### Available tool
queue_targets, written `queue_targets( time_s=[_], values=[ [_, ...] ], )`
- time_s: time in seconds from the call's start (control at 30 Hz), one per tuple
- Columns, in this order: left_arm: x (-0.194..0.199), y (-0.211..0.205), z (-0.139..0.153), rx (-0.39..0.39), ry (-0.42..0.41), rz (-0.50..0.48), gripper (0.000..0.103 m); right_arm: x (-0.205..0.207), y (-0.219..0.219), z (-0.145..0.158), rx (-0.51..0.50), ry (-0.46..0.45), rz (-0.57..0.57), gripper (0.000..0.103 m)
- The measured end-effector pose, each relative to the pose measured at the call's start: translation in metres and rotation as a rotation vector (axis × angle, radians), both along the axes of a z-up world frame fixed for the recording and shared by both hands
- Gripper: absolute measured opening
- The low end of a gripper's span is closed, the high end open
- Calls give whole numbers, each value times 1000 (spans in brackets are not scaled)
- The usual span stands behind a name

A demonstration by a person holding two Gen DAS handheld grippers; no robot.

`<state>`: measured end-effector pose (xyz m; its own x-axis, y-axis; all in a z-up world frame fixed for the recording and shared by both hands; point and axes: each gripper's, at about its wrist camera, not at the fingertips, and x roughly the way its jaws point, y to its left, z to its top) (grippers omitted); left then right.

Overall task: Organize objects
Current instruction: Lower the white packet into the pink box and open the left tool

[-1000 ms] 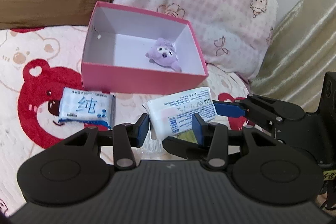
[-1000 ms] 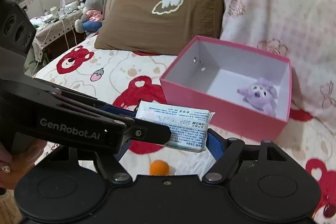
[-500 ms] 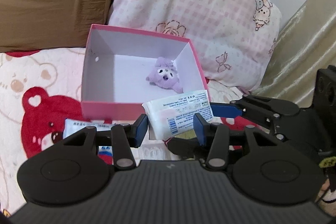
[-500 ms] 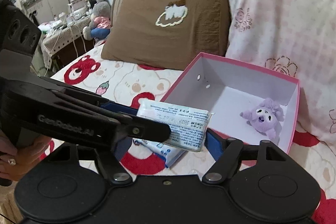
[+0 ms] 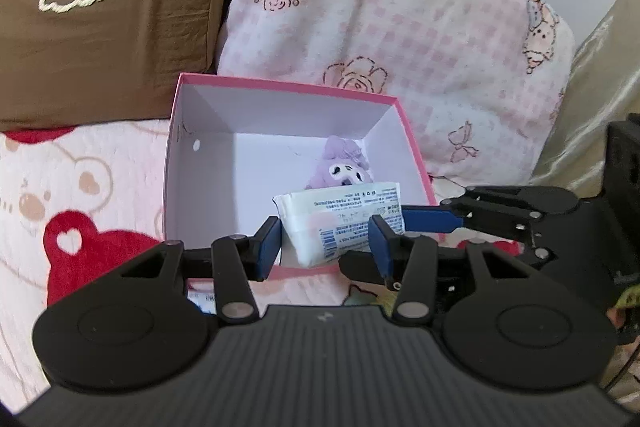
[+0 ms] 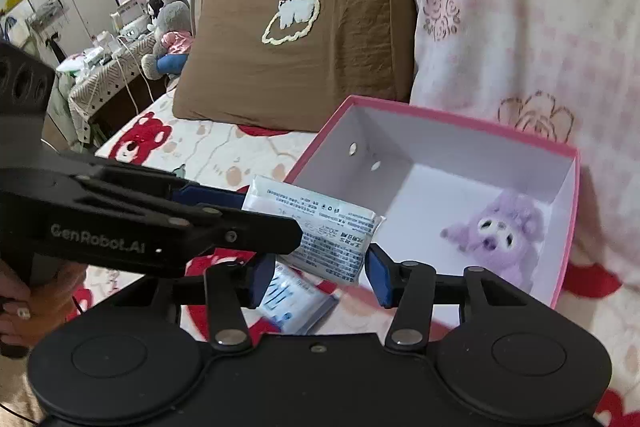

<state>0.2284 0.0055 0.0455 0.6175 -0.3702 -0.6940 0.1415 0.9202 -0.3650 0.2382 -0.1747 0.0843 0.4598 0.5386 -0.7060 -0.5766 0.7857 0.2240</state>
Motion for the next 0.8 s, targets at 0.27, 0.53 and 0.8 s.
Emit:
queue_targets(
  time_s=[0.27,0.53,0.8],
  values=[
    [57,-4,-31,2,126,1,48,40,1,-27,-26,20,-33,54],
    [101,-4,-58,3,172,49,48,89,-4,-55,-15,130,-81,54],
    [134,8,-95,-65,247,122,48,123,17,-82,-114,164,-93,54]
  ],
)
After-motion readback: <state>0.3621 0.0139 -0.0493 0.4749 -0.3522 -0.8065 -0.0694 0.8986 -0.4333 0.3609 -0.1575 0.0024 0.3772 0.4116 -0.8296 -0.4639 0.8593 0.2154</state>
